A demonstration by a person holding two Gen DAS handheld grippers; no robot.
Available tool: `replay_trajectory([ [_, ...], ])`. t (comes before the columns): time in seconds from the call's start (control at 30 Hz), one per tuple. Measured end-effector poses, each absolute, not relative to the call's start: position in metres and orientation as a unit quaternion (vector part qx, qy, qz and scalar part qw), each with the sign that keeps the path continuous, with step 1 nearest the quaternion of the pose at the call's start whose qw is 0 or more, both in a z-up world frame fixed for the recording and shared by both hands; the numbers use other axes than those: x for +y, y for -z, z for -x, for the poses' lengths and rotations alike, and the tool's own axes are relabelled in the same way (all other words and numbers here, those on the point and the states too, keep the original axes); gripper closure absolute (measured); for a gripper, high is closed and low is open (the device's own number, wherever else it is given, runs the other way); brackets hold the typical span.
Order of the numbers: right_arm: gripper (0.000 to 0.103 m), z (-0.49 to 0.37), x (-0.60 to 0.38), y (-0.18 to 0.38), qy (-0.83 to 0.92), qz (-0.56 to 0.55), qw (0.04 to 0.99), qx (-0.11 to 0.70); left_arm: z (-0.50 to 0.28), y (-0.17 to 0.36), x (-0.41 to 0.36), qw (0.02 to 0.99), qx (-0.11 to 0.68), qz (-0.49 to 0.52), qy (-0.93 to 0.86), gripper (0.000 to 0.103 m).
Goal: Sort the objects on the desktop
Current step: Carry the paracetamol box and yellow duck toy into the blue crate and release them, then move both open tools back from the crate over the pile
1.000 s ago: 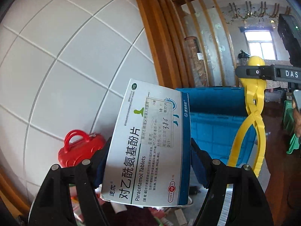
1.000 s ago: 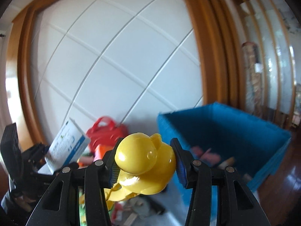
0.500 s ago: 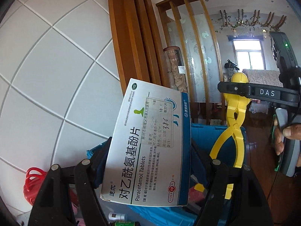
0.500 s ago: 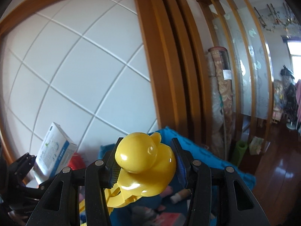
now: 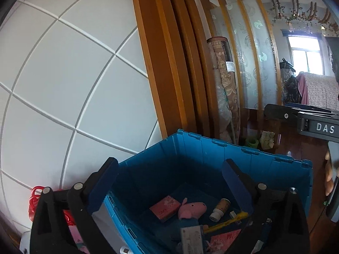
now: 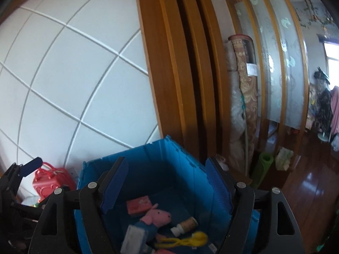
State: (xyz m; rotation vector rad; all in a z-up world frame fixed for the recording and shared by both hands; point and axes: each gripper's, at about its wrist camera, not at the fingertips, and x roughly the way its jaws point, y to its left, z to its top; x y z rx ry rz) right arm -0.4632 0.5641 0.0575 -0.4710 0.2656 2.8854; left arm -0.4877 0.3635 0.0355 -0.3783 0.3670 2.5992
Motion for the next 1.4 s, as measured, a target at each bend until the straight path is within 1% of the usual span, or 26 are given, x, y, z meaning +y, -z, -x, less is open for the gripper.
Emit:
replay_trajectory([
  [0.03, 0.02, 0.458, 0.562, -0.058, -0.979, 0.153, 0.102, 0.085, 0.484, -0.034, 0.363, 0.236, 0.134, 0.135, -0.953, 0.003],
  [0.1, 0.012, 0.445, 0.556, -0.056, -0.982, 0.142, 0.105, 0.074, 0.474, -0.031, 0.359, 0.228, 0.13, 0.129, -0.956, 0.003],
  [0.13, 0.012, 0.438, 0.552, -0.053, -0.983, 0.137, 0.106, 0.068, 0.469, -0.03, 0.355, 0.226, 0.125, 0.128, -0.958, 0.003],
  [0.23, 0.012, 0.42, 0.54, -0.044, -0.985, 0.126, 0.107, 0.053, 0.455, -0.028, 0.346, 0.22, 0.116, 0.123, -0.961, 0.003],
  [0.43, 0.012, 0.382, 0.516, -0.027, -0.985, 0.128, 0.101, 0.056, 0.417, -0.027, 0.321, 0.206, 0.114, 0.102, -0.966, 0.003],
  [0.63, 0.01, 0.326, 0.482, -0.013, -0.982, 0.134, 0.115, 0.066, 0.372, -0.022, 0.278, 0.21, 0.106, 0.093, -0.968, 0.003],
  [0.83, 0.008, 0.268, 0.441, -0.001, -0.976, 0.145, 0.139, 0.083, 0.334, -0.013, 0.23, 0.209, 0.103, 0.11, -0.966, 0.003],
  [1.17, 0.004, 0.189, 0.373, 0.04, -0.967, 0.193, 0.148, 0.08, 0.267, 0.024, 0.179, 0.202, 0.115, 0.143, -0.962, 0.003],
  [1.27, 0.004, 0.177, 0.364, 0.054, -0.965, 0.209, 0.138, 0.081, 0.25, 0.038, 0.17, 0.179, 0.125, 0.15, -0.964, 0.003],
  [1.4, 0.004, 0.169, 0.354, 0.075, -0.964, 0.234, 0.103, 0.071, 0.228, 0.06, 0.161, 0.151, 0.119, 0.168, -0.967, 0.003],
])
